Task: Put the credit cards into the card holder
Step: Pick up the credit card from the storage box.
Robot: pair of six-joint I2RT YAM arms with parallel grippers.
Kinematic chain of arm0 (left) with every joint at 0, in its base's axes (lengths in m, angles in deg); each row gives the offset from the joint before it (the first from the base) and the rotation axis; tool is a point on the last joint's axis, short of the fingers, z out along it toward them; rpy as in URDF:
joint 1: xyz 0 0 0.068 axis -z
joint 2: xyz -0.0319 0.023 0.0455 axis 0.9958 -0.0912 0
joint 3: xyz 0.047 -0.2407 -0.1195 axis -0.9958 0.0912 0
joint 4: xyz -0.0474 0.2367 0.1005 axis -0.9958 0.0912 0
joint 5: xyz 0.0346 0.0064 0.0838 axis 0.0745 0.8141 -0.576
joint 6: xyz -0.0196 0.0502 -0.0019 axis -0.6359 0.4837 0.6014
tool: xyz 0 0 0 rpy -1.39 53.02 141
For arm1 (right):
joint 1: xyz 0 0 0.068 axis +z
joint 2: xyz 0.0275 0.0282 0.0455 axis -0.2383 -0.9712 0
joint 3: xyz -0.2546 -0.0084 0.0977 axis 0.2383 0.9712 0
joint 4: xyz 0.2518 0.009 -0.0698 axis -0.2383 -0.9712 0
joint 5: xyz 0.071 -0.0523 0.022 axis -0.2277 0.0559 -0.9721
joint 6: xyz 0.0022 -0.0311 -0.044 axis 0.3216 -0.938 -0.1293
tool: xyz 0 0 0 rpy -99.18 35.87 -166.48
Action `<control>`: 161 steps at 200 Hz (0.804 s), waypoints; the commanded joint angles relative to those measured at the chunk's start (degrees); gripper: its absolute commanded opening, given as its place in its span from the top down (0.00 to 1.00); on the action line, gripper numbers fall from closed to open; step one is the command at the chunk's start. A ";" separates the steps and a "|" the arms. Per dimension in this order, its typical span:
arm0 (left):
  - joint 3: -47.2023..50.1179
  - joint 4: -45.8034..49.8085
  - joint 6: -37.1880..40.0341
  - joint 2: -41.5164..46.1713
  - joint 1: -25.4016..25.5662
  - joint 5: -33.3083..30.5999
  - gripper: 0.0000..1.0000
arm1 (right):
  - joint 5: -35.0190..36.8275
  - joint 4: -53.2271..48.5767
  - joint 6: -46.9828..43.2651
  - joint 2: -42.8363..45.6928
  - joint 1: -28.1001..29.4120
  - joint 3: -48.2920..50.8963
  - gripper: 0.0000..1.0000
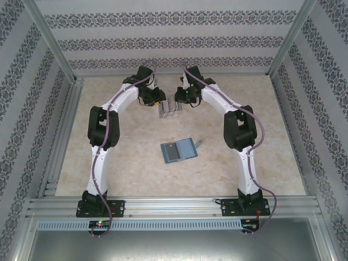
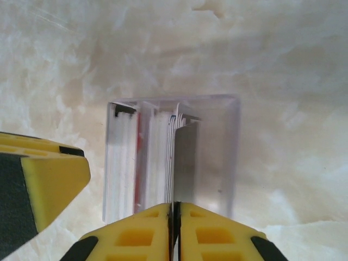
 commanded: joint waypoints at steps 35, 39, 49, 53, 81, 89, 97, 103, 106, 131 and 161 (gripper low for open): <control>0.55 -1.36 -0.50 1.84 -0.40 0.52 0.67 | -1.63 2.14 -0.15 5.75 -0.27 3.75 0.91; 0.60 -1.31 -0.50 1.87 -0.45 0.52 0.67 | -1.63 2.16 -0.15 5.89 -0.35 3.90 0.91; 0.64 -1.28 -0.50 2.03 -0.44 0.45 0.67 | -1.65 2.32 -0.21 6.38 -0.44 4.20 0.92; 0.67 -1.25 -0.46 2.03 -0.46 0.43 0.67 | -1.62 2.30 -0.20 6.48 -0.52 4.29 0.93; 1.19 -1.12 -0.23 2.86 -0.47 0.00 0.67 | -1.46 2.68 -0.29 8.81 -1.04 6.18 0.93; 1.30 -1.12 -0.10 3.07 -0.40 -0.01 0.67 | -1.42 2.86 -0.38 9.56 -1.22 6.80 0.93; 1.47 -1.03 0.03 3.32 -0.47 -0.06 0.67 | -1.57 2.87 -0.54 10.31 -1.40 7.37 0.94; 1.71 -1.09 0.16 3.51 -0.46 -0.19 0.67 | -1.55 2.74 -0.77 10.90 -1.54 7.78 0.94; 1.85 -1.12 0.20 3.67 -0.41 -0.22 0.67 | -1.55 2.76 -0.78 11.18 -1.58 8.01 0.94; 3.35 -1.65 0.72 4.96 -0.50 -0.76 0.67 | -2.05 3.40 -0.91 13.99 -2.41 10.57 0.93; 7.30 -3.98 1.26 7.68 -0.59 -1.07 0.67 | -3.99 4.23 -0.97 16.82 -3.16 13.14 0.93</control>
